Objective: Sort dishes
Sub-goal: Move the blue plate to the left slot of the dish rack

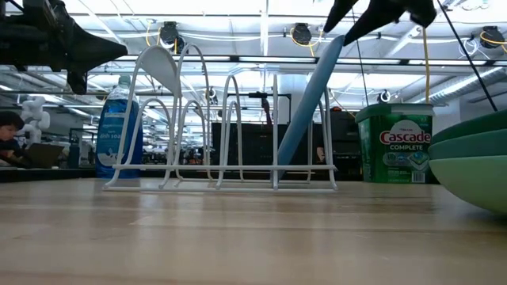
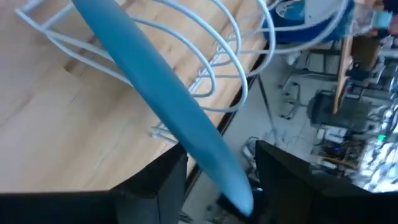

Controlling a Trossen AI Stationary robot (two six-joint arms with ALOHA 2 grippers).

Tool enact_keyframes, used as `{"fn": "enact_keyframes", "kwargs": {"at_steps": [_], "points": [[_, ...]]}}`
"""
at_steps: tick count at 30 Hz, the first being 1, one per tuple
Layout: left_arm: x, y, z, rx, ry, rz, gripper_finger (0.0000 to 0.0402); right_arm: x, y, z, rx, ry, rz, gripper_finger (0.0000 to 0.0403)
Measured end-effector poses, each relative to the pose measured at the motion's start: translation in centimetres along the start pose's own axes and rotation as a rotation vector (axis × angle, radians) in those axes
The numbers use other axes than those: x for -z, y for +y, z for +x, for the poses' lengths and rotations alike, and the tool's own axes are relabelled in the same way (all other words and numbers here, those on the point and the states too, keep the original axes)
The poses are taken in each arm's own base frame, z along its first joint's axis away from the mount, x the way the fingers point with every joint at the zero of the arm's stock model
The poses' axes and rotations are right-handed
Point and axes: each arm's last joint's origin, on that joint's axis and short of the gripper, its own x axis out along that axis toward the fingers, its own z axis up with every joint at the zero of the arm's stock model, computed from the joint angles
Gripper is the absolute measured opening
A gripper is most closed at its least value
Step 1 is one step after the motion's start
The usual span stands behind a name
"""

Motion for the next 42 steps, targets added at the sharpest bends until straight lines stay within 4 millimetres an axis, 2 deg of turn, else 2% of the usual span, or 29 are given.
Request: {"fn": "enact_keyframes", "kwargs": {"at_steps": [4, 7, 11, 15, 19, 24, 38, 42], "points": [[0.0, 0.0, 0.0, 0.0, 0.0, -0.001, 0.0, -0.6, 0.3, 1.7, -0.022, 0.04, -0.066, 0.0171], [0.0, 0.0, 0.0, 0.0, -0.001, -0.003, 0.0, -1.1, 0.6, 2.3, -0.03, 0.052, -0.097, 0.0145], [0.0, 0.0, 0.0, 0.0, 0.0, -0.003, 0.0, -1.5, 0.8, 1.9, 0.002, 0.049, -0.133, 0.0077], [0.0, 0.0, 0.0, 0.0, -0.001, -0.004, 0.0, -1.4, 0.8, 0.6, 0.058, 0.06, -0.182, 0.0013], [0.0, 0.0, 0.0, 0.0, -0.001, -0.004, 0.0, -1.2, 0.5, -0.3, 0.087, 0.036, -0.175, 0.0016], [0.0, 0.0, 0.0, 0.0, 0.0, -0.004, 0.0, -0.9, -0.9, -1.8, 0.137, 0.02, -0.147, 0.0007], [0.0, 0.0, 0.0, 0.0, 0.0, -0.003, 0.0, -1.0, -7.8, -9.5, 0.335, -0.19, -0.082, 0.0008], [0.0, 0.0, 0.0, 0.0, 0.0, -0.003, 0.0, -1.1, -9.7, -10.9, 0.406, -0.317, -0.058, 0.0008]]}}
